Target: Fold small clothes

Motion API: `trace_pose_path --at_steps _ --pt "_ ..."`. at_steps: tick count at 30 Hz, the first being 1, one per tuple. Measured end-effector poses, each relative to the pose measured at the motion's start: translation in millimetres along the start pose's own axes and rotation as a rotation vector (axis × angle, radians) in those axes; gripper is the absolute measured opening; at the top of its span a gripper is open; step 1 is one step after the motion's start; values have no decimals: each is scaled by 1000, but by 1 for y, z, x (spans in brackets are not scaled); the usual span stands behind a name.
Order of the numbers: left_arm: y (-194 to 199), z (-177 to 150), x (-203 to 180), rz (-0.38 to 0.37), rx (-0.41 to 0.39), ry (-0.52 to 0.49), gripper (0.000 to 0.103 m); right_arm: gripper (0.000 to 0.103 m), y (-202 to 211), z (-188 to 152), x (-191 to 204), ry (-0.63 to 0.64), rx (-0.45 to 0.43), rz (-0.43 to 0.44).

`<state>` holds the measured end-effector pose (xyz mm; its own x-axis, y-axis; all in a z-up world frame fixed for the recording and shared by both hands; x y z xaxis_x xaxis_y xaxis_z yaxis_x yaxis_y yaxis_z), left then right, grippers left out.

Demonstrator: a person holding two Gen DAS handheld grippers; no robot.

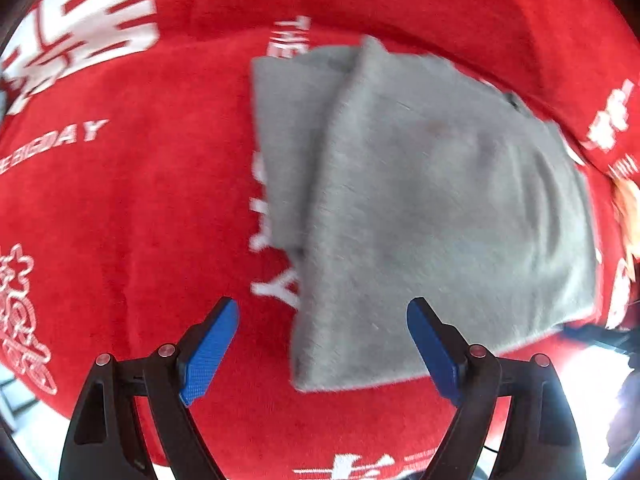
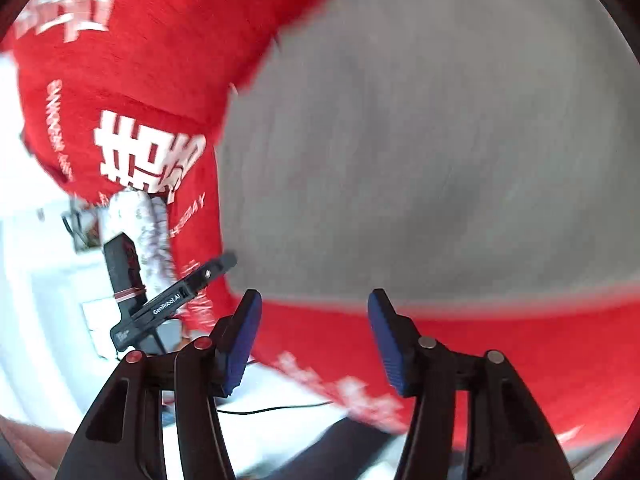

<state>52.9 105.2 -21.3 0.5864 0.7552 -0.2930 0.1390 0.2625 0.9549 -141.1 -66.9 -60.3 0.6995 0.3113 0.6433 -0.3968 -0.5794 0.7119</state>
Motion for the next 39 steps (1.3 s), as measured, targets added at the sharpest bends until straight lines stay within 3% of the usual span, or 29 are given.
trace_pose_path --at_steps 4,5,6,7,8,9,11,14,18,21,25,27,30,37,39 --pt "-6 -4 -2 -95 23 -28 83 60 -40 -16 -13 -224 -82 73" --pt "-9 -4 0 -116 27 -26 65 60 -43 -17 -14 -263 -123 113" --pt "-14 -2 4 -132 43 -24 39 60 -45 -20 -14 -290 -152 137" --pt "-18 -1 6 -127 58 -25 25 56 -41 -17 -15 -315 -181 156" --pt "-17 -1 7 -127 53 -32 20 44 -38 -16 -13 -324 -198 158" --pt "-15 1 10 -144 49 -37 10 7 -37 -14 -10 -324 -203 147" --pt "-7 2 11 -163 39 -53 10 8 -29 -8 4 -263 -211 111" --pt "1 -4 10 -134 23 -100 10 8 -6 -9 8 -146 -190 1" --pt "-16 -16 16 -106 47 -103 10 8 -21 -19 -12 -170 -144 -116" --pt "-10 -19 15 -95 42 -112 10 8 -26 -25 -15 -177 -85 -115" --pt "16 -14 15 -62 1 -130 11 12 -11 -34 2 -26 -6 -158" --pt "33 -4 14 -65 -43 -126 11 12 9 -32 12 52 -41 -172" --pt "46 21 12 -78 -97 -103 11 12 48 -5 22 124 -168 -257" --pt "16 92 -16 -53 -158 -68 11 12 92 77 1 89 -321 -367" --pt "1 103 -18 0 -158 -59 11 12 90 94 1 93 -335 -415"
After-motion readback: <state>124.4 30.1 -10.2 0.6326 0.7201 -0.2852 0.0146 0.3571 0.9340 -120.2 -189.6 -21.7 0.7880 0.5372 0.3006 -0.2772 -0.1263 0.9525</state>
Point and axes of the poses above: each gripper's, at about its wrist camera, not at the fingertips, and y roughly against the way its jaws point, x to its left, z to its top, the point moved 1 cm from there along -y, roughly the way its jaws point, and after that the axes turned 4 degrees about -z, right-handed, at the moved point
